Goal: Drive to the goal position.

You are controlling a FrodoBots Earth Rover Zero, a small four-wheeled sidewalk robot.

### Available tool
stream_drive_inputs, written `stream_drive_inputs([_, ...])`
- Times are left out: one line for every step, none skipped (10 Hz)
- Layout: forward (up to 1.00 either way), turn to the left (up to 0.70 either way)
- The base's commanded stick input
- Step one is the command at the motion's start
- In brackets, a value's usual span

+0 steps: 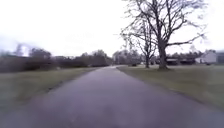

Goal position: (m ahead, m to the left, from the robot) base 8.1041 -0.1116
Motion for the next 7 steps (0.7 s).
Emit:
stream_drive_inputs([1.00, 0.00])
stream_drive_inputs([1.00, 0.00])
stream_drive_inputs([1.00, 0.00])
stream_drive_inputs([1.00, 0.00])
stream_drive_inputs([1.00, 0.00])
stream_drive_inputs([1.00, 0.00])
stream_drive_inputs([1.00, 0.00])
